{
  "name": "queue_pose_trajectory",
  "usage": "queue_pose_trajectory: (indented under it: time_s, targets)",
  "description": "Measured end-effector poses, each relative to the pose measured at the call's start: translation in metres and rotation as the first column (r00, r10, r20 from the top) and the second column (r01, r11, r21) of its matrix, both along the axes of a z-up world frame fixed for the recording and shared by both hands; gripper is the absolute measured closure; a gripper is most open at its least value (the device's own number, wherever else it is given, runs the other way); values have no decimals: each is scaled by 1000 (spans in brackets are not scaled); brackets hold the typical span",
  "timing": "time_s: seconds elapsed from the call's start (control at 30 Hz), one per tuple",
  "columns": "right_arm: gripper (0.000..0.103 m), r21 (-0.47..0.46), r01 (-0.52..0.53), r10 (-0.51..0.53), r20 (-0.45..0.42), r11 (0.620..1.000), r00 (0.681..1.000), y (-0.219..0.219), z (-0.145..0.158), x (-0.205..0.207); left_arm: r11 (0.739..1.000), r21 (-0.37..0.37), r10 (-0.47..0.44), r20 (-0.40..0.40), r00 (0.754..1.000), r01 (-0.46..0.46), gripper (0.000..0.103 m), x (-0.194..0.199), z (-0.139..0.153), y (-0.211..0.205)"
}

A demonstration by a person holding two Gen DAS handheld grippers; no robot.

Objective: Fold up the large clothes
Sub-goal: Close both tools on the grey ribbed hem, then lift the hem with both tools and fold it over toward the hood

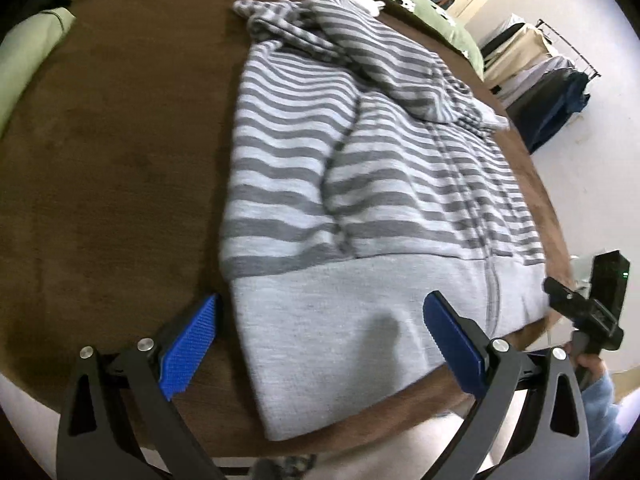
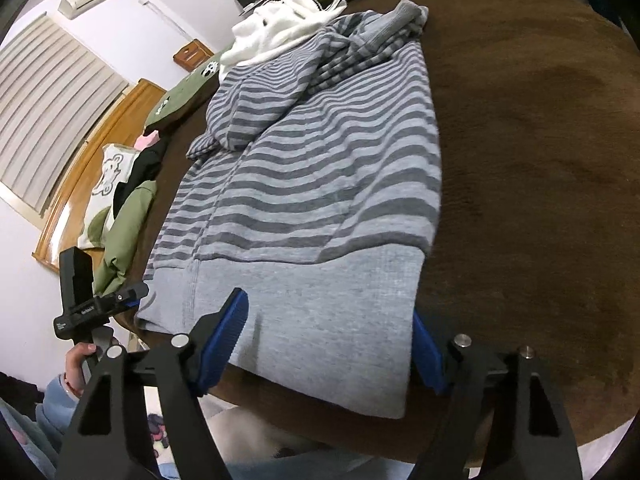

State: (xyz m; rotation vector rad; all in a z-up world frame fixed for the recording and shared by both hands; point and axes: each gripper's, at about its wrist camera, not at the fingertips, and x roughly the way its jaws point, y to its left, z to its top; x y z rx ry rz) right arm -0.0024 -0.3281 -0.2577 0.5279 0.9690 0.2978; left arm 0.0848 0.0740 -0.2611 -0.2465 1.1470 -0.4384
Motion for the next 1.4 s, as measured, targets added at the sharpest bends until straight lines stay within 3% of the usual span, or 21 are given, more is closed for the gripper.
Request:
queue_pose_trajectory:
  time_s: [0.07,0.17,0.23,0.33,0.43,0.53,0.6,0.67,0.73,0.77,0.8,1.03,1.4]
  targets:
    - [28,23,-8,8,7,1000,1000,2,2,1,1000,10,-6,-2,1000,6,7,0,0,-4]
    - [32,31,-19,19,5,999,1000,7,3,6,998,-61,0,-22,1000,-1,7,2,1,-4]
    - [44,53,-33,33,5,998,999,10,4,9,992,-122,-18,-49,999,11,7,4,0,-6]
    - [54,51,-50,50,6,997,999,13,6,14,996,-73,-52,-55,997,48,7,7,-2,-14]
    - [71,20,-51,51,-9,998,999,15,6,16,991,-127,-39,-66,997,30,7,7,0,-11]
    - [87,22,-19,20,-28,1000,999,9,1,16,976,-219,-30,-98,995,8,24,10,-2,-5]
    - [90,16,-7,8,-42,1000,999,8,-2,14,980,-201,-19,-117,993,-5,42,11,-6,-6]
    - [91,27,1,1,-47,1000,999,7,-4,14,983,-185,-4,-129,992,-20,52,12,-8,-3]
    - [92,36,7,-6,-37,999,999,7,-2,12,963,-263,22,-154,988,-62,66,12,-10,7]
    - [92,41,9,-8,-29,999,1000,7,0,11,953,-292,41,-161,986,-87,83,11,-11,12]
    - [92,50,11,-10,-9,999,1000,7,4,8,946,-306,60,-163,985,-108,88,11,-12,17]
    - [93,99,39,-45,63,994,997,2,28,-6,925,-354,101,-114,988,-136,91,-4,1,17]
    - [93,70,2,-10,127,998,992,9,62,-30,959,-279,49,-8,999,-49,92,-22,54,30]
